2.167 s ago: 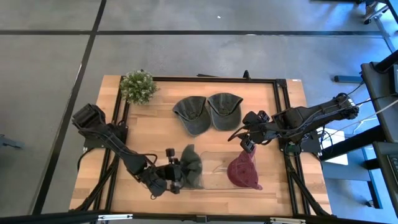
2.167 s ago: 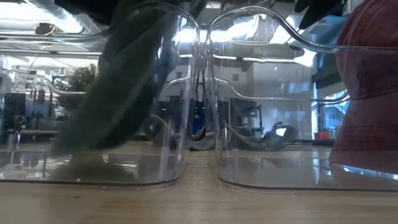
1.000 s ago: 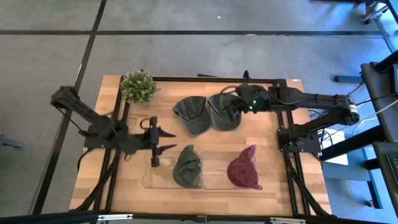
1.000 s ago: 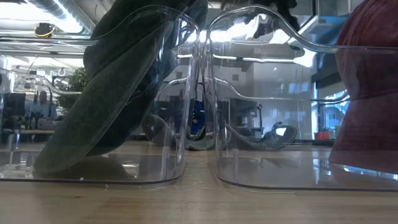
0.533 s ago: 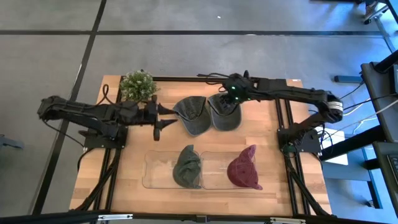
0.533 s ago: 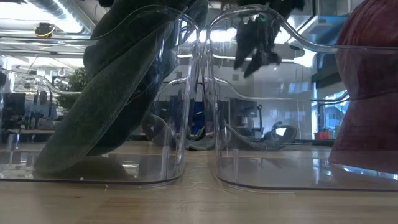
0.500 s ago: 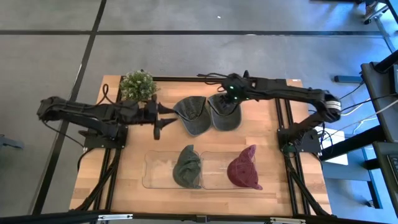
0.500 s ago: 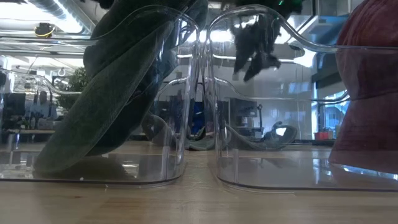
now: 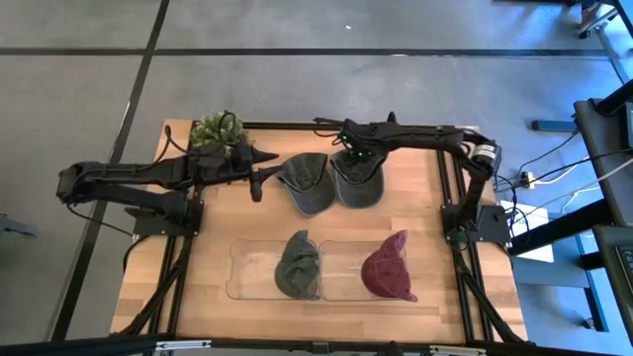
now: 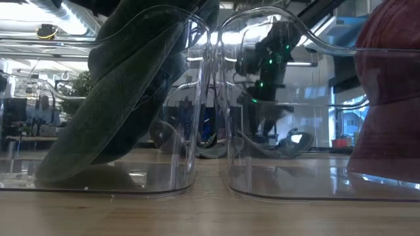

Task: Pick & Place hat
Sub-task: Put the right grey cap into the left transparent bin

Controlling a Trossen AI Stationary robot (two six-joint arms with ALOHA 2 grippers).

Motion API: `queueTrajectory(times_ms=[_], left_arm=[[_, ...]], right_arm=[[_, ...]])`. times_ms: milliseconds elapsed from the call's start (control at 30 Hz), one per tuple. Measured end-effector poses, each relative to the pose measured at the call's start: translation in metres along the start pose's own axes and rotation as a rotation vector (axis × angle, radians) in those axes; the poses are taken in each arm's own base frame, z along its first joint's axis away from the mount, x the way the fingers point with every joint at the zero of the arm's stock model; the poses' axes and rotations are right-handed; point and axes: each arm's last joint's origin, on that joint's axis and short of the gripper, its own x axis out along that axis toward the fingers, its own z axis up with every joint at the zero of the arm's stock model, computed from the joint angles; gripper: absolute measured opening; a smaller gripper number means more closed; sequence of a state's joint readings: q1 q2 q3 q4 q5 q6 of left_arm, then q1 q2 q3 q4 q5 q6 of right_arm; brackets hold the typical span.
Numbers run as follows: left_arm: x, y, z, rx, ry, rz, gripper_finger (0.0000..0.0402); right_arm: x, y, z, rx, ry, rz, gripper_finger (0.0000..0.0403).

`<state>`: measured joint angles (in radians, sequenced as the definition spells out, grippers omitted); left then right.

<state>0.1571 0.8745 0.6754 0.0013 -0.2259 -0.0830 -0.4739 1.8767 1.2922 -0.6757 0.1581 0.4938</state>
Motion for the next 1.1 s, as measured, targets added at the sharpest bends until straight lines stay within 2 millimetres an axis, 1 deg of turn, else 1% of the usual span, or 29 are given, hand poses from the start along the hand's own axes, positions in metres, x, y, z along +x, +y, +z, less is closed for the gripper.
queueTrajectory(times_ms=[133, 267, 333, 433, 633, 700, 800, 867, 1000, 1100], left_arm=[[0.001, 0.003, 0.000, -0.003, 0.001, 0.000, 0.0157], [0.001, 0.005, 0.000, -0.005, 0.001, 0.008, 0.0157], [0.001, 0.005, 0.000, -0.005, 0.001, 0.011, 0.0157], [0.001, 0.005, 0.000, -0.005, 0.001, 0.011, 0.0157], [0.001, 0.005, 0.000, -0.005, 0.004, 0.012, 0.0157], [0.001, 0.005, 0.000, -0.005, 0.005, 0.011, 0.0157], [0.001, 0.005, 0.000, -0.018, 0.005, 0.011, 0.0157], [0.001, 0.005, 0.000, -0.038, 0.005, 0.011, 0.0157], [0.001, 0.005, 0.000, -0.040, 0.005, 0.009, 0.0157], [0.001, 0.005, 0.000, -0.042, 0.005, 0.009, 0.0157]], right_arm=[[0.020, -0.001, -0.001, 0.031, 0.046, -0.012, 0.0230], [0.035, -0.001, -0.004, 0.028, 0.098, 0.003, 0.0204], [0.041, 0.000, -0.005, 0.023, 0.114, -0.005, 0.0181], [0.044, 0.000, -0.006, 0.009, 0.118, -0.008, 0.0137], [0.043, 0.000, -0.005, -0.063, 0.110, -0.001, 0.0036], [0.041, 0.000, -0.005, -0.095, 0.107, 0.004, 0.0016], [0.031, -0.001, -0.006, -0.117, 0.108, -0.002, 0.0020], [0.015, -0.002, -0.006, -0.133, 0.088, 0.002, 0.0021], [-0.025, -0.003, -0.006, -0.153, 0.005, -0.004, 0.0015], [-0.063, 0.000, -0.006, -0.153, -0.115, 0.060, 0.0015]])
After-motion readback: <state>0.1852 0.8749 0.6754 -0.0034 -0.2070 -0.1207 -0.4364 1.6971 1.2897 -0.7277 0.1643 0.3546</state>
